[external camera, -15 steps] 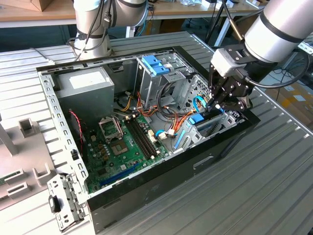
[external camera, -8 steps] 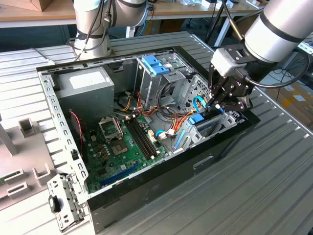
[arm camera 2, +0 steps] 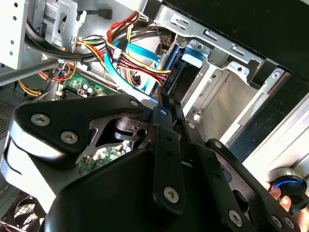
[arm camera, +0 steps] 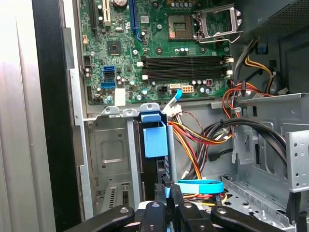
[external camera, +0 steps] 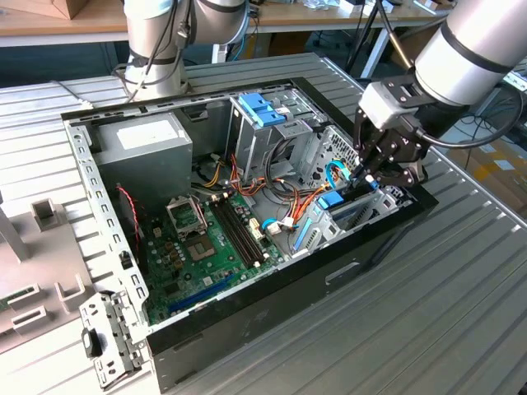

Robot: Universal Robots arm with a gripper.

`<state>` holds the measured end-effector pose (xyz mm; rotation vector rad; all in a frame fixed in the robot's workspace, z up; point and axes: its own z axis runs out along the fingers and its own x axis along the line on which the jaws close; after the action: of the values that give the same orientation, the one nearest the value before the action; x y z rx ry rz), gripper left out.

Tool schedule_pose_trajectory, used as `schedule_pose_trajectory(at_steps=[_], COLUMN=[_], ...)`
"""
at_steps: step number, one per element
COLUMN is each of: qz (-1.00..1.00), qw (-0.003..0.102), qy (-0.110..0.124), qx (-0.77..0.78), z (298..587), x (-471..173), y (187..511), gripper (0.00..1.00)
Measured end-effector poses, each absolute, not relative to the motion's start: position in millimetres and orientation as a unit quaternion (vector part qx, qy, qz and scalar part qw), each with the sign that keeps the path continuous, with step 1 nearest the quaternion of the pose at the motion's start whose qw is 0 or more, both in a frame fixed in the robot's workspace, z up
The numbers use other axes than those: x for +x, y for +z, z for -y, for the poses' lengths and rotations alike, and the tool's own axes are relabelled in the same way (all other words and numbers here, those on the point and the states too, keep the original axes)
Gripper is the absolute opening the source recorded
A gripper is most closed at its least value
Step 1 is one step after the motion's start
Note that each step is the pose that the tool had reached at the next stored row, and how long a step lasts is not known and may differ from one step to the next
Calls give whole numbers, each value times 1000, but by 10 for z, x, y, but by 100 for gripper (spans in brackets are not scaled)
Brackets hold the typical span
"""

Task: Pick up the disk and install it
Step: 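Insert the second disk wire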

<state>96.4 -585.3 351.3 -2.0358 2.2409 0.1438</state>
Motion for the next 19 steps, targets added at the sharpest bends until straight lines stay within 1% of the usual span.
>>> schedule_pose_trajectory(at_steps=[19], qz=[-738], qw=[55], qy=[47], qx=[-671], z=[5841], x=[969], y=[3467], gripper=[16])
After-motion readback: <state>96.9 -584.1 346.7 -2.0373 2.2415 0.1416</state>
